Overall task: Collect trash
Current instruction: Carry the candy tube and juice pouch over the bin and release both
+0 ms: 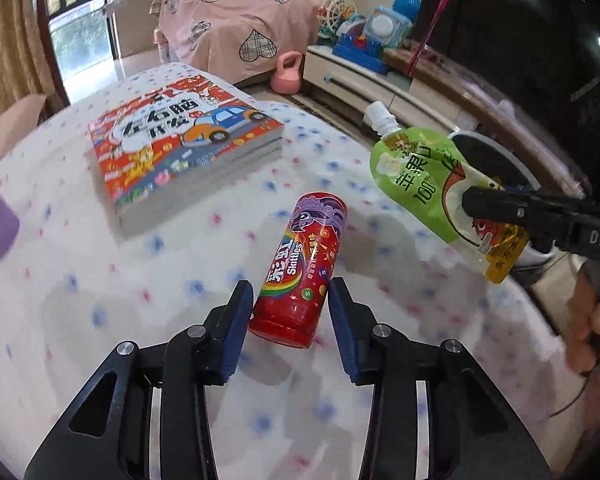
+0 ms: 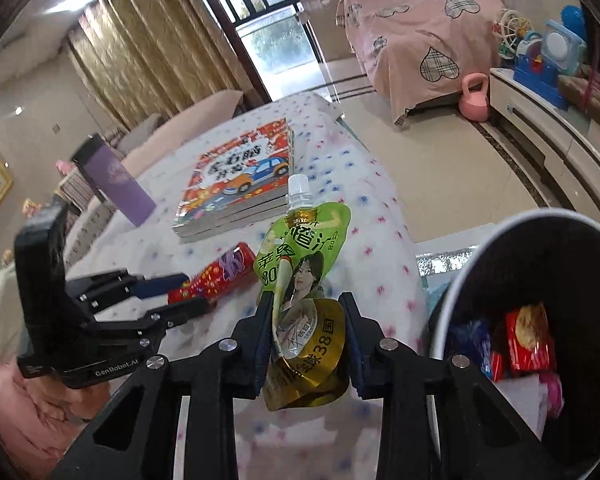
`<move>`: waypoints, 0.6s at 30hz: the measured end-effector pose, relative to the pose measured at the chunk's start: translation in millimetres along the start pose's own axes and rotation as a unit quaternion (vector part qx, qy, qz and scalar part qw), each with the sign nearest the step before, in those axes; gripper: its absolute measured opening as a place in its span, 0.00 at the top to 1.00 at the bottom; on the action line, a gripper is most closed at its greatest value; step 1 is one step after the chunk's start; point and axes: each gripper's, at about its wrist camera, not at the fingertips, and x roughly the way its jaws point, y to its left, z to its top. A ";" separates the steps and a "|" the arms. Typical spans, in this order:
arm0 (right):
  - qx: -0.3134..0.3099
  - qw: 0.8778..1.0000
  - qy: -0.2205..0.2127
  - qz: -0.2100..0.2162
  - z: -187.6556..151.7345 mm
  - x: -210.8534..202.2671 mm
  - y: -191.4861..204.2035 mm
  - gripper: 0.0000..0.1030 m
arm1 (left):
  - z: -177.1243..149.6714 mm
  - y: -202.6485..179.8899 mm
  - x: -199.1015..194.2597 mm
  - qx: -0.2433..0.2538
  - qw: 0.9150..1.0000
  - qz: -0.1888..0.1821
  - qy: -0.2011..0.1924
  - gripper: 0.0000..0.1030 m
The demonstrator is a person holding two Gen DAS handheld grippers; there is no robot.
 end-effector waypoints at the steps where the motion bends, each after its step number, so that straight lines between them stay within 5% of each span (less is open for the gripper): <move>1: 0.003 1.000 -0.004 0.003 -2.8 -5.4 0.2 0.69 | -4.9 -3.5 -6.9 -0.010 1.000 -0.009 -0.006 0.63; 18: 0.061 0.996 -0.072 0.005 -52.2 -93.5 -33.4 0.69 | -17.4 -81.5 -50.0 -0.038 0.995 -0.067 -0.056 0.64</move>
